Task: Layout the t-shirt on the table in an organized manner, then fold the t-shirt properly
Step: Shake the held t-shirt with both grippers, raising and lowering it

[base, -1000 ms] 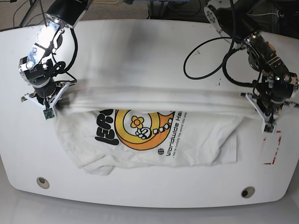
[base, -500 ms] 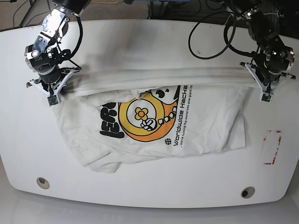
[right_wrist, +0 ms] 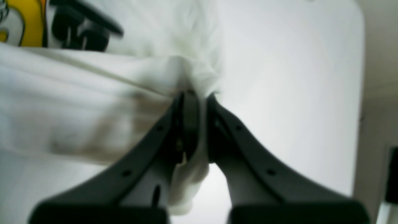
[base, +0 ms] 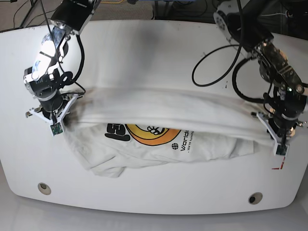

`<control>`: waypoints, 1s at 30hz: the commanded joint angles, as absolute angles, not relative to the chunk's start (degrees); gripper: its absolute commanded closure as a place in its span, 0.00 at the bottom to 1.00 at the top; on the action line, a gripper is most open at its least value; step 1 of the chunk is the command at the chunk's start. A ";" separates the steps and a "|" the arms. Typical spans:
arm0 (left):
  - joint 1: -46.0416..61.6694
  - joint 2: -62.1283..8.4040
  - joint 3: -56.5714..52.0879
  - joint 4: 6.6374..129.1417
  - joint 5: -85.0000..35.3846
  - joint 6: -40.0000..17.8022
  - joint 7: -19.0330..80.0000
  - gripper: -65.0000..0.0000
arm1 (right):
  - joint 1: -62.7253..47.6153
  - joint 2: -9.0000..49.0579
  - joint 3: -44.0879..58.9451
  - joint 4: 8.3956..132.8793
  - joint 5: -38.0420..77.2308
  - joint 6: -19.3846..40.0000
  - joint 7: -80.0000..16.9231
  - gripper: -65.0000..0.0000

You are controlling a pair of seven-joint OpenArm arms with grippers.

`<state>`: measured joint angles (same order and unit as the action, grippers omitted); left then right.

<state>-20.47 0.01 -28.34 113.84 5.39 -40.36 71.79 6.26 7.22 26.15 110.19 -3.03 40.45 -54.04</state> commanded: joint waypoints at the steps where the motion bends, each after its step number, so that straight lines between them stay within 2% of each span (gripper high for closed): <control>1: -27.91 -0.57 -27.21 114.77 5.49 -40.00 70.64 1.00 | 12.00 9.10 25.27 111.43 -2.95 40.00 -52.62 1.00; 10: -51.56 -1.89 -21.76 109.67 5.41 -40.00 73.89 1.00 | 30.99 14.81 20.18 107.56 -2.95 40.00 -57.36 1.00; 18: -72.40 -2.33 -19.30 99.03 5.32 -40.00 74.15 1.00 | 49.71 20.44 13.23 104.48 -2.95 40.00 -62.37 1.00; 25: -75.00 -2.59 -19.30 90.51 5.23 -40.00 73.71 1.00 | 61.49 23.16 8.31 104.57 -2.95 40.00 -66.07 1.00; 30: -75.00 -2.59 -19.30 88.84 5.14 -40.00 73.45 1.00 | 65.19 24.84 6.37 105.01 -2.95 40.00 -66.59 1.00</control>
